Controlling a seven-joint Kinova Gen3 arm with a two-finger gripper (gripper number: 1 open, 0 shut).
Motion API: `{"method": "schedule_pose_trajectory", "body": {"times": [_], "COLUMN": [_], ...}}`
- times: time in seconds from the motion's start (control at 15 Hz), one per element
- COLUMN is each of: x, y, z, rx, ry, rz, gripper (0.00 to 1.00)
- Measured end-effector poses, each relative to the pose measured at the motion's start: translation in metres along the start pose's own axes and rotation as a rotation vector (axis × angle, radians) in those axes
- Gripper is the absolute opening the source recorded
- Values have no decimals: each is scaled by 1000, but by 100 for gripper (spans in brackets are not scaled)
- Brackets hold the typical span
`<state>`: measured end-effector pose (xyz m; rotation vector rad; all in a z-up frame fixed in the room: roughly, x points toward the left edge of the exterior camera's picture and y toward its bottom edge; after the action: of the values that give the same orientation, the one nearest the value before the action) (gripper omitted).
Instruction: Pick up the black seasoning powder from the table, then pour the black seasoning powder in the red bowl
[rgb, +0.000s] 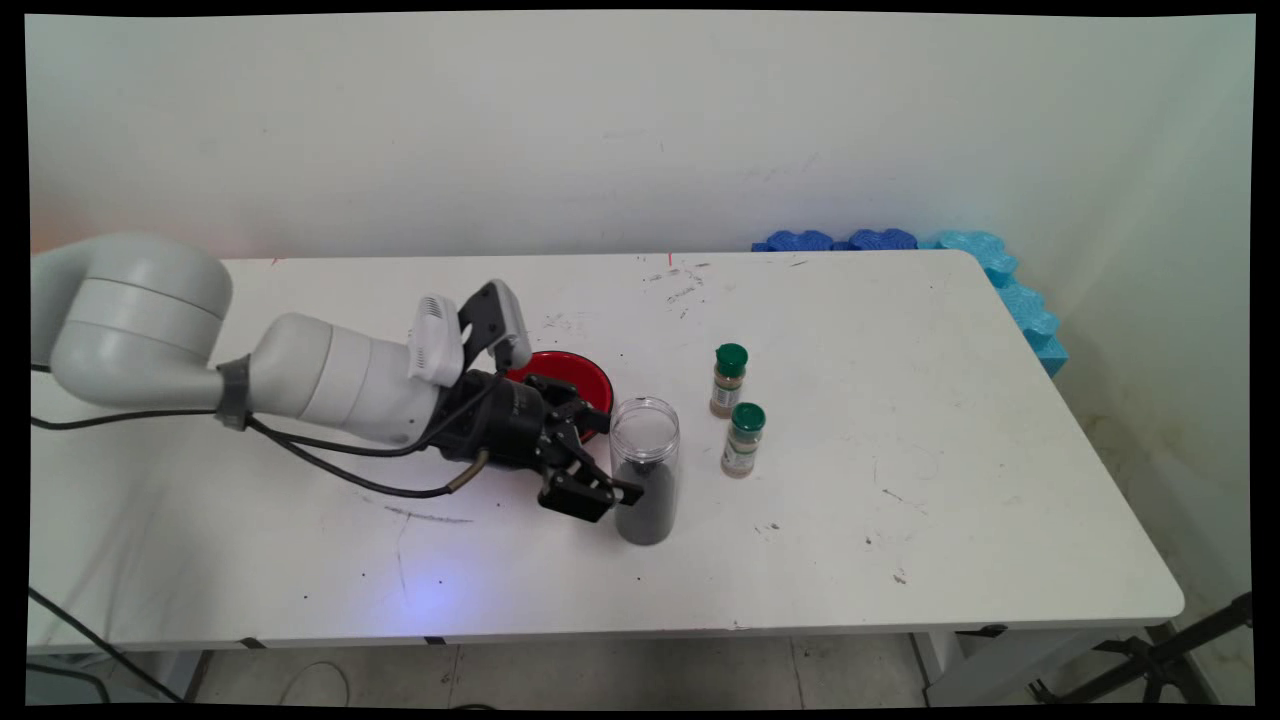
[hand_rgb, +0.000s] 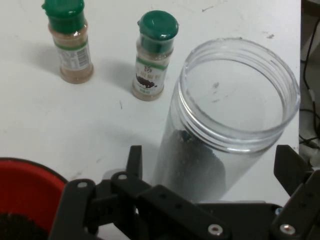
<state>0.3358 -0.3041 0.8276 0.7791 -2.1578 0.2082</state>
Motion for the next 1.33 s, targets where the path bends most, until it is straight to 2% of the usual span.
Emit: {"method": "schedule_pose_trajectory", "body": {"times": [0.6,0.67,1.07,1.33], "x": [2,3,7,16], "y": [-3,-3,-3,-6], "z": [14,14,12,-6], "rx": [-4,-2,-4,-11], "ry": [8,10,15,24], "rz": [12,11,-3,1], "gripper": [100,0,0,0]}}
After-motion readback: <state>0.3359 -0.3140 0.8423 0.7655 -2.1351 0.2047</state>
